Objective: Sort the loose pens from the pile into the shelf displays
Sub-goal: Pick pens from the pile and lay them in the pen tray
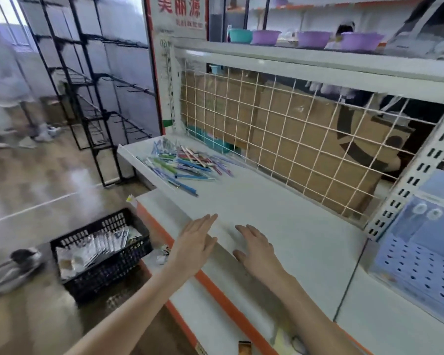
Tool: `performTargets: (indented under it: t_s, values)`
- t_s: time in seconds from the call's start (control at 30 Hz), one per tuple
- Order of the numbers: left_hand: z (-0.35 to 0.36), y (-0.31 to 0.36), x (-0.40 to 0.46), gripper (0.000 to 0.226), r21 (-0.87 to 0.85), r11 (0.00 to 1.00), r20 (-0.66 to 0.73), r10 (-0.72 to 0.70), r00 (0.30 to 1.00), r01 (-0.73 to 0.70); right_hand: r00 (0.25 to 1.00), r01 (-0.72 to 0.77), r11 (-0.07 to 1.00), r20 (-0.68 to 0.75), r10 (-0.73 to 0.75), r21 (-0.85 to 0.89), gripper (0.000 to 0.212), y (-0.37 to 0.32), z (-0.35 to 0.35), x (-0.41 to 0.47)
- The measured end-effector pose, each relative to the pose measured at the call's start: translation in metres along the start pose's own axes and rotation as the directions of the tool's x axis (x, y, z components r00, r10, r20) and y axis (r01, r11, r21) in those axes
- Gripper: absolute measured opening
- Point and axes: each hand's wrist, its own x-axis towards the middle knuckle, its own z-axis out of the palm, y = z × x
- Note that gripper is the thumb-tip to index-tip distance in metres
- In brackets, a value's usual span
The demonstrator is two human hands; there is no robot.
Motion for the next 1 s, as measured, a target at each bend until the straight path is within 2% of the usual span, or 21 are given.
performTargets:
  t_s: [0.23,0.43,0.73,1.0]
  values:
    - [0.003,-0.041,0.025,0.056,0.025,0.996,-0.02,-0.091,0.996,0.091,0.999,0.044,0.996,0.006,-0.045,0.078,0.056,-0.002,0.018,0.073]
    - [-0.017,-0.079,0.095,0.053,0.118,0.98,-0.029,-0.155,0.988,0.157,0.994,0.101,0.987,0.031,-0.105,0.121,0.056,-0.013,0.023,0.167]
    - [0.003,-0.109,0.18,0.045,0.177,0.964,-0.014,-0.197,0.98,0.196,0.989,0.039,0.981,-0.145,-0.012,0.191,0.049,0.002,0.018,0.253]
    - [0.013,-0.133,0.216,0.03,0.158,0.977,-0.006,-0.145,0.989,0.144,0.973,0.064,0.975,-0.23,-0.013,0.214,0.023,0.009,0.024,0.291]
